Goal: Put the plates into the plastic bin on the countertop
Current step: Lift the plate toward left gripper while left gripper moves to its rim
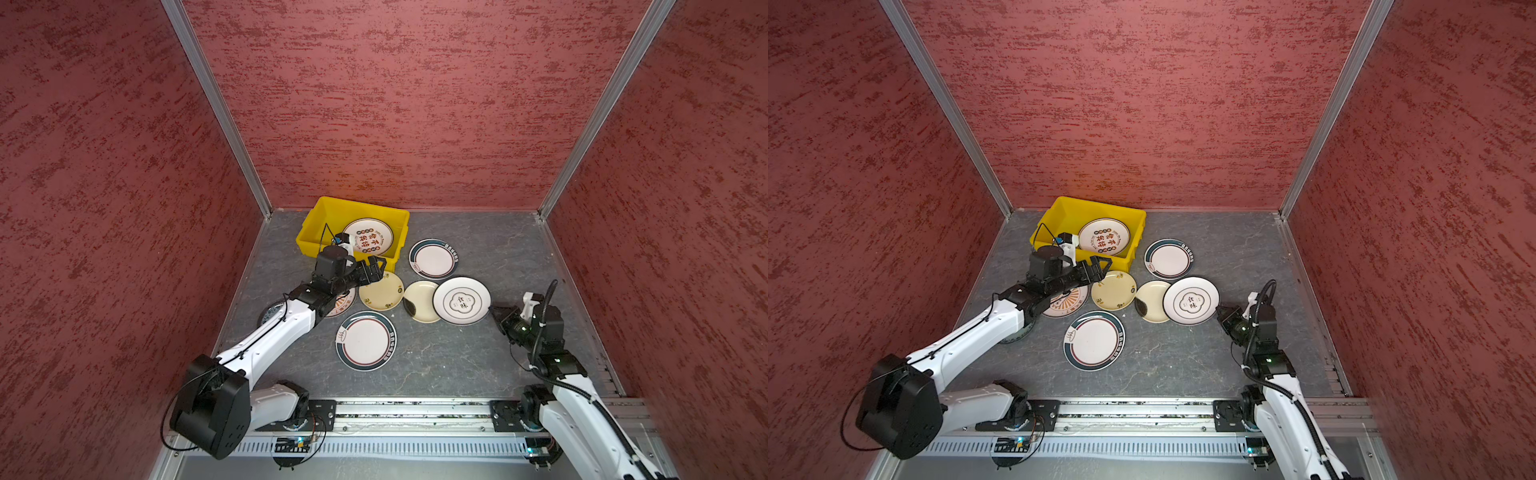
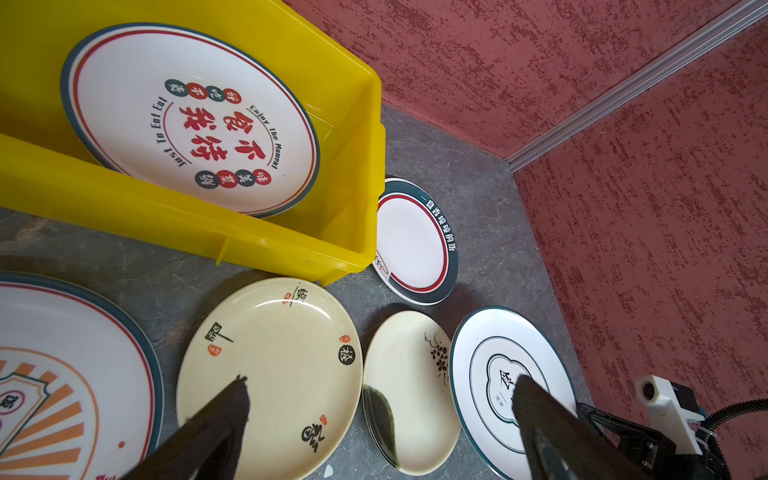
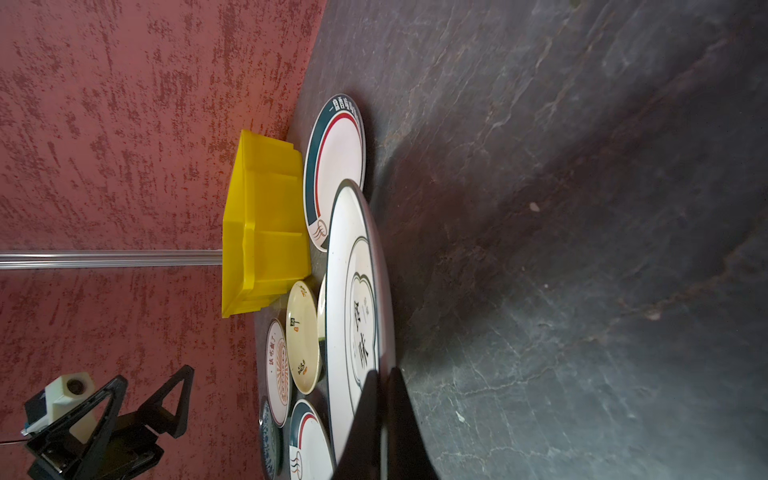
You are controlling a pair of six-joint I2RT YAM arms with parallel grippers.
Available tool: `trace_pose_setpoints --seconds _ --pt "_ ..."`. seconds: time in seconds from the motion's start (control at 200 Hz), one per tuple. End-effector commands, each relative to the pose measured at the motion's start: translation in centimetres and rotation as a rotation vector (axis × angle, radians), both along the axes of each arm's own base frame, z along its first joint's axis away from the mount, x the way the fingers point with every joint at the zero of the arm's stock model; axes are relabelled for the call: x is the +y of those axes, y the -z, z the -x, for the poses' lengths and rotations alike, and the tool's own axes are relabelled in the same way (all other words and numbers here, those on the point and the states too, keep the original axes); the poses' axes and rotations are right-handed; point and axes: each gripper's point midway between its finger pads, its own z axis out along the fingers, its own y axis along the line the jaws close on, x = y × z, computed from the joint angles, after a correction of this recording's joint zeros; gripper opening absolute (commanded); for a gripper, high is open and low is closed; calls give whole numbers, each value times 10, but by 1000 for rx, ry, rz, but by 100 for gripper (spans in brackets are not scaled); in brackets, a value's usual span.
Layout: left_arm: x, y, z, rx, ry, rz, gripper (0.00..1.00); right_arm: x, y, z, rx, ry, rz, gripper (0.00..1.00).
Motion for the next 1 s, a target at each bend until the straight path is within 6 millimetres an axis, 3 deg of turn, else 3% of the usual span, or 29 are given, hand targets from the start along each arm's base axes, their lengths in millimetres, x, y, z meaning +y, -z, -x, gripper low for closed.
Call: trace_pose_setpoints --seconds 0.0,0.2,0.772,0.997 --pt "-10 -17 -4 -41 21 21 99 6 -36 -9 -131 -17 -60 0" --pt "-28 -17 -4 -38 56 37 99 11 -47 -10 -180 -36 -106 0" --pt "-113 -5 -1 3 240 125 99 24 -70 -7 -312 -107 -213 0" --pt "-124 2 -1 26 263 134 99 21 -55 -10 -231 -98 -155 0"
